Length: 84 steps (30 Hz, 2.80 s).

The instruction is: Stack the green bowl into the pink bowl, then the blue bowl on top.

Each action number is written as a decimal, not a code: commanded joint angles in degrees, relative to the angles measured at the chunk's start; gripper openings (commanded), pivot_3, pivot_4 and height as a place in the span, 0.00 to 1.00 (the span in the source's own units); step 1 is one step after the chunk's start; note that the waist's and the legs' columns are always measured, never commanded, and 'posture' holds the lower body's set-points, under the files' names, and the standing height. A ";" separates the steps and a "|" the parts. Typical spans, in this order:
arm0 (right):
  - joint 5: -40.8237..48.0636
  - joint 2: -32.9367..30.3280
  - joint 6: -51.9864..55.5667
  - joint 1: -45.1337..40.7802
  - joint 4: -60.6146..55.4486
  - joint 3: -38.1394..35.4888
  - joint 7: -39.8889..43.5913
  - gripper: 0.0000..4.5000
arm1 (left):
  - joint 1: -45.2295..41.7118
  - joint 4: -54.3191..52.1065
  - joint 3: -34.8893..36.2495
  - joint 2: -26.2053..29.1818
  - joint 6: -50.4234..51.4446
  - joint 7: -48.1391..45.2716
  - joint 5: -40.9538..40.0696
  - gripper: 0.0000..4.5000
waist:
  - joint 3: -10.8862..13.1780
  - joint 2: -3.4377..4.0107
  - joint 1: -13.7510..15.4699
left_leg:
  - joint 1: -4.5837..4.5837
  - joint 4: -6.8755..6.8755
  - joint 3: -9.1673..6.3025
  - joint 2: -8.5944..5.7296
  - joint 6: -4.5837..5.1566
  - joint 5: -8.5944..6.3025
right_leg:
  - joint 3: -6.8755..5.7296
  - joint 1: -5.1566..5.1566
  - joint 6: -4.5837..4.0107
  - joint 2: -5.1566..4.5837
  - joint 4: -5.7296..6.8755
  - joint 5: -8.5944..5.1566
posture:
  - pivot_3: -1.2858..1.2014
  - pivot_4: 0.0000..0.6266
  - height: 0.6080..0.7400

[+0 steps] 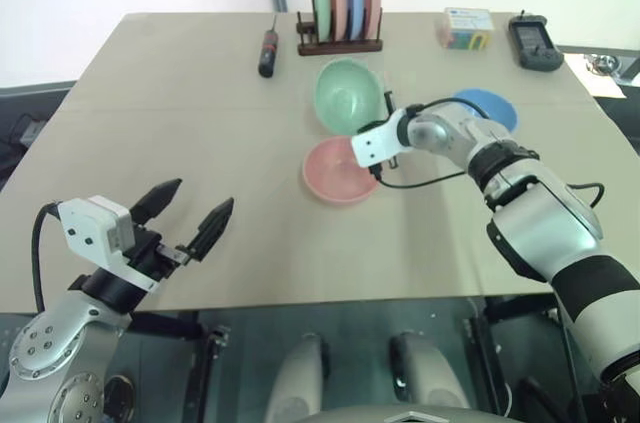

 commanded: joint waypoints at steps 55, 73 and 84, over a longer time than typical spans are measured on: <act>43.12 -20.45 49.44 13.99 -50.13 -29.33 39.14 0.99 | -22.50 19.94 -13.57 11.22 -8.42 -24.14 -1.84 1.00 | 0.08 0.13 0.45 | -0.09 -0.07 -0.01 0.03 0.01 0.00 | -0.10 -0.04 0.21 0.00 -0.09 0.11 | 0.52 0.24 1.00; 36.87 -19.52 49.02 19.14 -32.30 -26.72 27.30 0.99 | -30.90 26.01 -19.04 10.75 -9.54 -27.25 -0.17 1.00 | 0.09 0.13 0.30 | -0.10 -0.10 0.09 0.01 0.02 0.00 | 0.04 -0.07 0.25 0.04 -0.13 0.12 | 0.52 0.24 1.00; 32.34 -18.21 39.35 15.36 -18.15 -25.24 25.02 0.09 | -29.67 24.48 -18.30 11.23 -9.20 -26.79 -0.65 1.00 | 0.10 0.14 -0.12 | -0.07 -0.11 0.12 0.02 0.02 0.00 | 0.09 -0.08 0.25 0.05 -0.11 0.12 | 0.52 0.24 1.00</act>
